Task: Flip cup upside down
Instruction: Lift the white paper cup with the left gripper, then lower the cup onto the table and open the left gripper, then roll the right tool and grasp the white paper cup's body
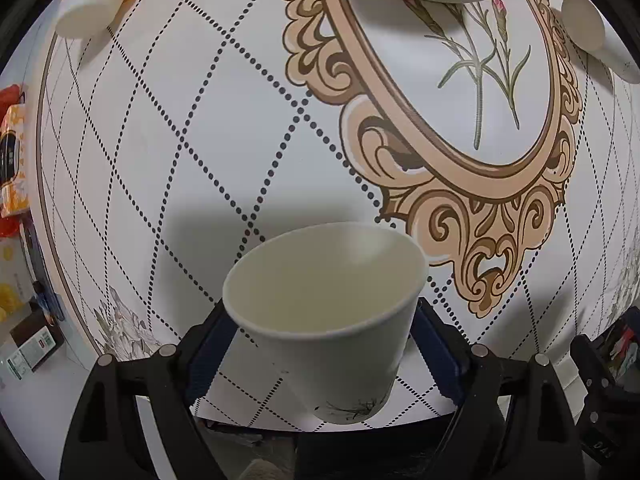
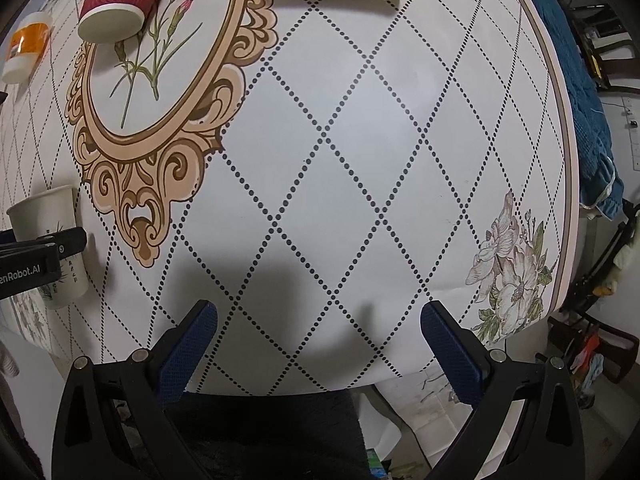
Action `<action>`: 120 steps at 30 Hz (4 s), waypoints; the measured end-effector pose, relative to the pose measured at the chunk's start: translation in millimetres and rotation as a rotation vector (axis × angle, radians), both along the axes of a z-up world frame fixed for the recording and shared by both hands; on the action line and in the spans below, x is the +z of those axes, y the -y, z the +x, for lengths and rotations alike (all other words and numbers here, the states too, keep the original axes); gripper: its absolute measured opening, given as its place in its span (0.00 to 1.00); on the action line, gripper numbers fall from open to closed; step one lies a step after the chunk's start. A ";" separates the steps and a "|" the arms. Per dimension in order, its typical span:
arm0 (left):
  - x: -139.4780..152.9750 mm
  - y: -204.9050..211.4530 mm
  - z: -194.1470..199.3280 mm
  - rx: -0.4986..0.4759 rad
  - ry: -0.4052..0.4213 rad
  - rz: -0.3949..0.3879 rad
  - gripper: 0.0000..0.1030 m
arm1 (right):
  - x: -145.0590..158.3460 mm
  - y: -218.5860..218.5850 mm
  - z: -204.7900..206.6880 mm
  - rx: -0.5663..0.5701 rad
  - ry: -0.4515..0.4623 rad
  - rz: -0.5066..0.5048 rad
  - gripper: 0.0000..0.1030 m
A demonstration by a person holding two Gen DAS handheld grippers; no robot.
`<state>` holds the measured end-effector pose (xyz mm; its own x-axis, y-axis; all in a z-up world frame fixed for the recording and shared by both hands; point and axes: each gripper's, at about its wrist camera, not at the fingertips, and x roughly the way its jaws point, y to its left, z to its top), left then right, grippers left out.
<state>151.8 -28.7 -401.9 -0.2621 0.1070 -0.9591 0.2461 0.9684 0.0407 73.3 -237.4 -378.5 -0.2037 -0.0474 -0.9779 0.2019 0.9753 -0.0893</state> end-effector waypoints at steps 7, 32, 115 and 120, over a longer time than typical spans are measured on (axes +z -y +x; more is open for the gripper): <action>13.8 -13.9 -5.3 0.039 0.022 -0.027 0.84 | 6.6 -11.6 4.3 0.001 0.007 0.002 1.00; 152.2 -102.3 -80.7 0.196 0.340 -0.064 0.85 | 124.5 -85.6 -19.4 0.058 0.232 0.143 1.00; 3.6 -262.0 -85.4 0.571 0.214 0.052 1.00 | -40.0 -213.1 -70.6 3.354 -0.069 -0.665 0.71; 3.5 -258.8 -86.5 0.568 0.212 0.054 1.00 | -42.8 -215.4 -69.3 3.318 -0.054 -0.645 0.65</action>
